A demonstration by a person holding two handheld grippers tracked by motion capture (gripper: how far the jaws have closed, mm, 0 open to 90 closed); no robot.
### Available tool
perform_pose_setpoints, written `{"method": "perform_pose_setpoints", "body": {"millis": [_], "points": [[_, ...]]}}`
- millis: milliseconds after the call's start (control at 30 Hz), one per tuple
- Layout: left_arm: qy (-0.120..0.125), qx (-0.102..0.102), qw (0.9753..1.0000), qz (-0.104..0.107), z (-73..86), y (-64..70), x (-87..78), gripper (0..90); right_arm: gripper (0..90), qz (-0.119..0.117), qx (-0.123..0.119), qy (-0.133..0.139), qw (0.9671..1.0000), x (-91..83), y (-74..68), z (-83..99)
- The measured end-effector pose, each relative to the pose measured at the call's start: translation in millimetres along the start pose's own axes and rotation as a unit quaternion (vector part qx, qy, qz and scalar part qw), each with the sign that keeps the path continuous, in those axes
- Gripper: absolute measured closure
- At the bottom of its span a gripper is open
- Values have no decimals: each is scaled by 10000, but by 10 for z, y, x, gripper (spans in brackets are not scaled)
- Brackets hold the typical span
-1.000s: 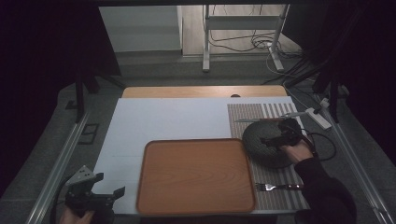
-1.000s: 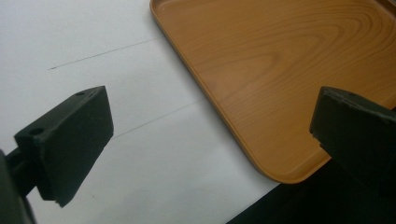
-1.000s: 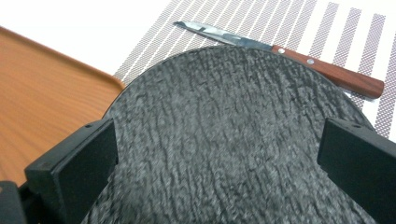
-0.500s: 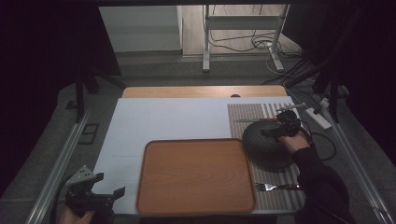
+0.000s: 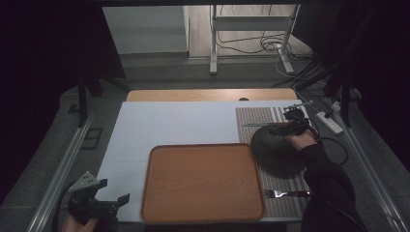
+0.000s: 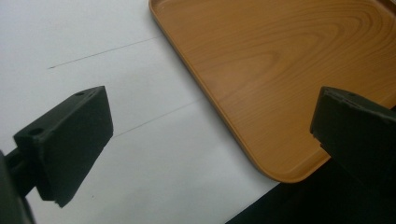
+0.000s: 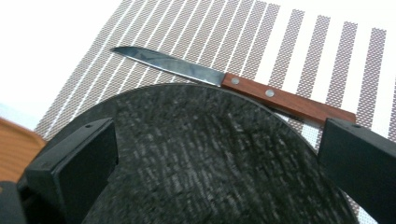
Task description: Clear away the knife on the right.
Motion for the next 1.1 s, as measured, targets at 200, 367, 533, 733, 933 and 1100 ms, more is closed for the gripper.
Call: {"method": "perform_pose_setpoints", "body": {"millis": [200,367,533,733,933,1100], "points": [[-14,3,10000,-6,0,0,3,0,0,32,15,-83,10000,77,54,-44],[-24,1,10000,-6,0,-1,4,0,0,33,77,-90,9999,124,95,-98],[-38,1,10000,-11,2,-2,6,0,0,48,83,-126,9999,184,137,-152],[-51,-18,10000,-18,2,-3,10,0,0,110,84,-173,9998,266,208,-188],[-67,-21,10000,-29,2,-3,14,0,46,219,58,-160,9996,302,294,-228],[-72,-22,10000,-28,2,-4,15,0,254,190,104,-112,9997,295,363,-281]]}}
Point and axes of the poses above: each handheld gripper's, and its own axes: x roughly forward along the jaws, z roughly out of its underside, y roughly to its right, the point moved 7 cm from there along x, roughly forward along the jaws, and after that the axes turned 3 degrees about y, right-handed, at the moved point
